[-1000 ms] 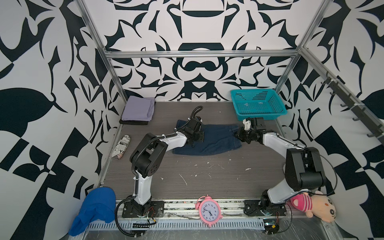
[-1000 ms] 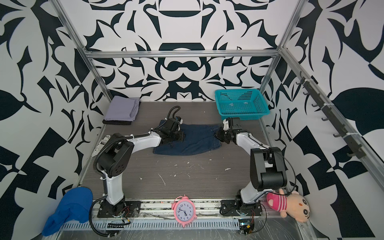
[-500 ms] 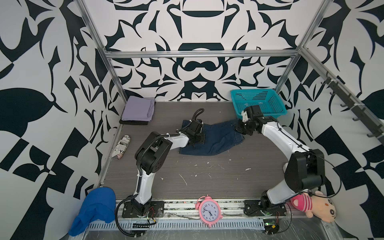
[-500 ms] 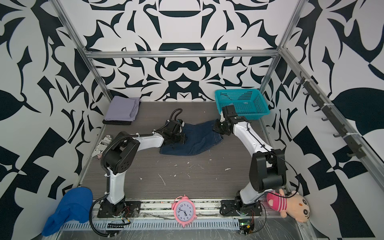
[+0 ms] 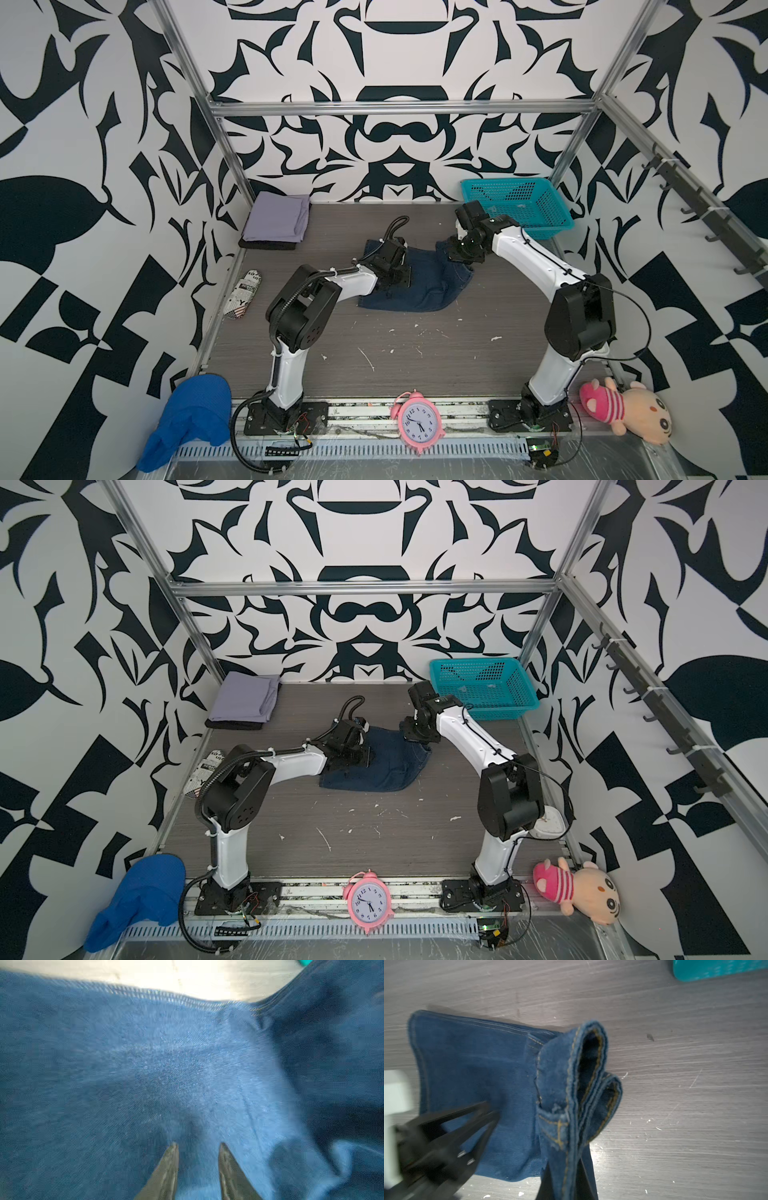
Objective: Fold and stack the skirts
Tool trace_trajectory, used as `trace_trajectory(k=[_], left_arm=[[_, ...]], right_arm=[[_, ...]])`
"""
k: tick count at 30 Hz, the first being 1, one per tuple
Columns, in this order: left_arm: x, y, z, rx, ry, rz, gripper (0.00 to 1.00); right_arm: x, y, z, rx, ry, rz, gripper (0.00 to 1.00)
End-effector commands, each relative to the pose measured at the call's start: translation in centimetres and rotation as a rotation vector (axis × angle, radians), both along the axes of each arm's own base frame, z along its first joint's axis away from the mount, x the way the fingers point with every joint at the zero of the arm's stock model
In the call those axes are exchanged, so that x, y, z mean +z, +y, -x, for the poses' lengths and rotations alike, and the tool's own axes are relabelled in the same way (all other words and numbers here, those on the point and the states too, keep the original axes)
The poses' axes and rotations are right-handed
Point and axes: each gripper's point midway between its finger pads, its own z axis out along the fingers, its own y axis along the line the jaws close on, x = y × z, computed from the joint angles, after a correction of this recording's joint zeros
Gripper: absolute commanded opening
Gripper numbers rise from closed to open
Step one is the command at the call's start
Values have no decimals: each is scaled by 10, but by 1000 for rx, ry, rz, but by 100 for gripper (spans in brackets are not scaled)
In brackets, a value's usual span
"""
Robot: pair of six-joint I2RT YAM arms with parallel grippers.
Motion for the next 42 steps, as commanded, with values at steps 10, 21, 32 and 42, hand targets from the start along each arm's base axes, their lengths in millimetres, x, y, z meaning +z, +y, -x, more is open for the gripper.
trace_trajectory(k=[10,21,32,42], left_arm=[[-16,-55,21,-111,78,90,27],[-55,-64,25,-98,152,124,25],[-29,-61,17,-79,84,142,24],[106,-20,11,-20,-166,168,40]], right_arm=[[58,2,-10,-46,-113,-61,0],[91,13,-15,-67,-177,-166,0],[106,22,-13,-61,-197,-162,0],[109,-7,-13,-105,-222,-2,0]])
